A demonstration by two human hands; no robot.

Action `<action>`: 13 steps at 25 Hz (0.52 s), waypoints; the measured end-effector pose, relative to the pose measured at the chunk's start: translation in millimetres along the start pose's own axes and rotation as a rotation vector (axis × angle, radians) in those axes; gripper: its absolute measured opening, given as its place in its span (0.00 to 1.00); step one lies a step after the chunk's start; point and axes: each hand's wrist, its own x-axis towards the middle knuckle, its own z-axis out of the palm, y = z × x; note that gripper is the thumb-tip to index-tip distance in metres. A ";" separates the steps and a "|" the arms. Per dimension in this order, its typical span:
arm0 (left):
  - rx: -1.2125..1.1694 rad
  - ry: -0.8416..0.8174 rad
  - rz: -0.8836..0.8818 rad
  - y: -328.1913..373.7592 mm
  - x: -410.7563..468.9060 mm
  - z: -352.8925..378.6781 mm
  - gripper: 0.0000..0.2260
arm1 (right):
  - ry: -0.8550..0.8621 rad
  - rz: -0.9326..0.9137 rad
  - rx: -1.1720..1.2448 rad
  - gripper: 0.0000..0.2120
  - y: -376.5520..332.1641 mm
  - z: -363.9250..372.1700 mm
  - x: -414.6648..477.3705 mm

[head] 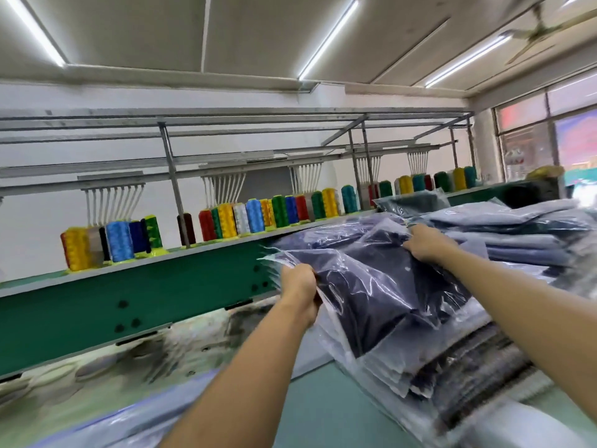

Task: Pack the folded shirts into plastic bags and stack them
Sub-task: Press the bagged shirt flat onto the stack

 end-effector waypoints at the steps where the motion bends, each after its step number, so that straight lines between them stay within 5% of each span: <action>1: 0.035 -0.006 -0.027 -12.1 9.3 12.4 0.19 | 0.009 0.022 -0.053 0.07 16.6 1.2 10.3; 5: 0.351 0.013 -0.076 -49.4 40.8 38.2 0.20 | 0.066 0.051 -0.223 0.11 79.7 9.0 44.9; 9: 1.118 0.087 0.227 -57.9 57.1 37.1 0.37 | 0.101 0.101 -0.402 0.20 109.0 27.2 65.5; 11: 1.537 0.084 0.481 -51.0 65.2 46.4 0.35 | 0.120 -0.019 -0.443 0.22 103.9 39.3 72.4; 13: 1.598 -0.141 0.488 -47.4 75.2 63.9 0.29 | 0.113 -0.251 -0.411 0.25 92.5 49.4 76.3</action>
